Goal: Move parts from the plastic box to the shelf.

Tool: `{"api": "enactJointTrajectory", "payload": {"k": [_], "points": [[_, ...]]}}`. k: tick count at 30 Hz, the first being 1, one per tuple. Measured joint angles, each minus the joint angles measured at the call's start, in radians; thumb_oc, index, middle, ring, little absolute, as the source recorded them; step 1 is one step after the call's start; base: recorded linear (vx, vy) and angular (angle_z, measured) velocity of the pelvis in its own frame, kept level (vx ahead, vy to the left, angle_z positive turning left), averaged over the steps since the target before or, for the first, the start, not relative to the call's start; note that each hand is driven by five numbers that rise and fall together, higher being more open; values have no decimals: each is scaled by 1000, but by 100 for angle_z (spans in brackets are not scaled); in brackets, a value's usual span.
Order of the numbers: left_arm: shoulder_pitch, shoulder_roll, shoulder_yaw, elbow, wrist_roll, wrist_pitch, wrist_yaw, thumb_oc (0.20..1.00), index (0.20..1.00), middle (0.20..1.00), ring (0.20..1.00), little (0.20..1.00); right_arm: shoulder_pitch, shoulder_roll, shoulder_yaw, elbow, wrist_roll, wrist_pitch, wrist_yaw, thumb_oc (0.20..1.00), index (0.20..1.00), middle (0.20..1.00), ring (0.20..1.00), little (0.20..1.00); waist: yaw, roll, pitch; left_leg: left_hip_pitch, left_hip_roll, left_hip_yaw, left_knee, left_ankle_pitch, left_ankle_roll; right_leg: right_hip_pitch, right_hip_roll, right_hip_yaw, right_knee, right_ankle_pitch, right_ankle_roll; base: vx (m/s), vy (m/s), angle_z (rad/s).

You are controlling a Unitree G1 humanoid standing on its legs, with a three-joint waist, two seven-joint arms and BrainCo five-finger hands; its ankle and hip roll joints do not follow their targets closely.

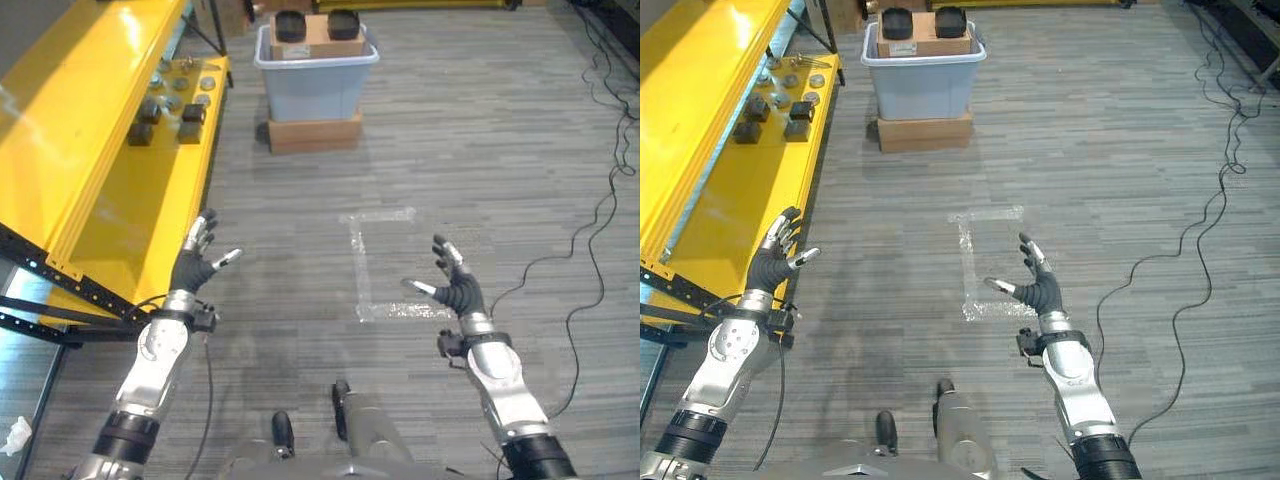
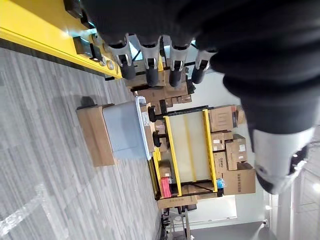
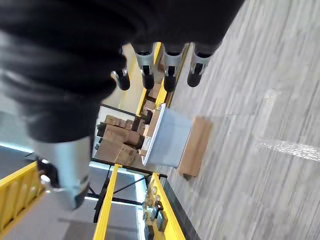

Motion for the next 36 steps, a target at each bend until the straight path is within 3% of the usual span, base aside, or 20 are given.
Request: {"api": "enactJointTrajectory", "payload": {"k": [3,4,8,9,11,14,15,16,17,18,19,20,21,22,27,28,30,31,34,36], "points": [[-26,-5,-11,24,0,3,-2,1000,1000,1000,1000,1000,17,8,-2,16,1,8,10,1000,1000,1000,1000,1000,-26,-1,-4,-8,20,-19,12,-16,-12,-2,83,77,-141,58,26,323,-104,20],[-27,-10,-39,24,0,4,-16,1000,1000,1000,1000,1000,34,-2,-20,14,1,8,12,1000,1000,1000,1000,1000,-49,1,-11,26,19,-48,6,-47,-40,41,76,54,-183,142,-39,404,-152,53],[-21,-28,-62,19,-2,2,-37,1000,1000,1000,1000,1000,29,-63,-33,38,0,9,14,1000,1000,1000,1000,1000,-50,56,-51,47,79,-34,150,-124,-105,106,128,15,-163,112,-109,308,-167,2],[-20,-34,-66,20,-3,2,-41,1000,1000,1000,1000,1000,24,-65,-44,50,1,9,17,1000,1000,1000,1000,1000,-46,44,-63,-44,92,-28,378,-146,-137,126,126,19,-150,95,-131,201,-132,-1],[-14,-38,-81,20,-21,3,-59,1000,1000,1000,1000,1000,23,-111,-41,52,-1,11,29,1000,1000,1000,1000,1000,-31,39,-73,-289,114,-82,940,-74,-197,170,130,-1,-104,65,-191,444,-210,-12],[-8,-20,-72,22,-34,3,-64,1000,1000,1000,1000,1000,-13,-119,-24,79,-2,28,30,1000,1000,1000,1000,1000,3,-15,-62,-491,37,-149,1281,3,-148,212,126,63,-73,31,-239,335,-64,-40],[0,-22,-70,30,-40,4,-63,1000,1000,1000,1000,1000,-22,-111,-19,81,-2,37,30,1000,1000,1000,1000,1000,38,-36,-56,-491,29,-128,1232,-16,-120,235,110,91,-82,40,-217,386,16,-94],[31,-28,-70,32,-51,20,-59,1000,1000,1000,1000,1000,-31,-97,-6,81,-3,43,30,1000,1000,1000,1000,1000,52,-59,-45,-484,-3,-124,1042,-29,-91,312,93,133,-169,58,-51,400,45,-86],[49,-40,-69,28,-58,24,-61,1000,1000,1000,1000,1000,-35,-94,0,80,-2,45,30,1000,1000,1000,1000,1000,53,-36,-43,-462,5,-134,885,-37,-64,327,105,156,-162,87,133,308,42,-77],[63,-64,-51,20,-60,23,-65,1000,1000,1000,1000,1000,-48,-108,6,73,-3,41,33,1000,1000,1000,1000,1000,65,11,-30,-444,59,-134,743,-35,-46,290,156,149,-72,86,115,475,74,-109],[93,-71,-14,-4,-63,13,-64,1000,1000,1000,1000,1000,-52,-108,8,63,-9,42,32,1000,1000,1000,1000,1000,93,-51,-60,-427,47,-99,567,-39,-60,283,63,145,-106,-9,-79,457,30,-96],[101,-79,-12,22,-69,16,-62,1000,1000,1000,1000,1000,-48,-109,5,67,-14,43,28,1000,1000,1000,1000,1000,85,-28,-66,-412,68,-118,418,-25,-78,336,100,125,-137,-22,-220,783,11,-95],[117,-64,-16,45,-68,21,-59,1000,1000,1000,1000,1000,-58,-107,20,104,-22,49,26,1000,1000,1000,1000,1000,91,1,-85,-364,102,-149,83,-16,-74,408,125,147,-240,-23,-194,467,-48,-51],[98,-61,-9,65,-67,23,-57,1000,1000,1000,1000,1000,-69,-95,28,119,-23,53,27,1000,1000,1000,1000,1000,96,-5,-79,-342,94,-140,-45,-8,-79,444,129,143,-268,-16,-210,469,-23,-27],[89,-65,5,57,-56,29,-37,1000,1000,1000,1000,1000,37,-74,40,108,-34,51,35,1000,1000,1000,1000,1000,123,-80,-88,-333,-9,-10,151,36,4,665,71,165,-349,-120,-134,462,60,-9],[88,-53,4,59,-51,34,-35,1000,1000,1000,1000,1000,39,-51,43,120,-39,58,35,1000,1000,1000,1000,1000,114,-91,-92,-297,-14,-5,139,97,15,654,67,168,-261,-141,-100,366,-3,-20],[84,-38,-1,58,-44,38,-36,1000,1000,1000,1000,1000,49,-26,45,107,-41,64,50,1000,1000,1000,1000,1000,108,-97,-97,-204,-35,12,95,96,41,532,61,148,78,-165,41,352,-54,-34],[71,-29,-4,57,-44,38,-36,1000,1000,1000,1000,1000,49,-28,40,90,-41,66,56,1000,1000,1000,1000,1000,96,-97,-97,-169,-59,4,80,84,47,463,43,137,240,-160,66,351,-66,-16],[5,-23,-5,58,-45,38,-34,1000,1000,1000,1000,1000,20,-26,38,68,-42,72,55,1000,1000,1000,1000,1000,77,-91,-92,-110,-92,-6,74,19,62,278,4,152,501,-152,88,344,41,-3],[-39,-40,-8,63,-49,38,-34,1000,1000,1000,1000,1000,-34,-26,42,67,-67,75,60,1000,1000,1000,1000,1000,95,-31,-53,-19,-58,-4,10,5,66,118,-25,92,480,-211,19,341,57,-45]]}}
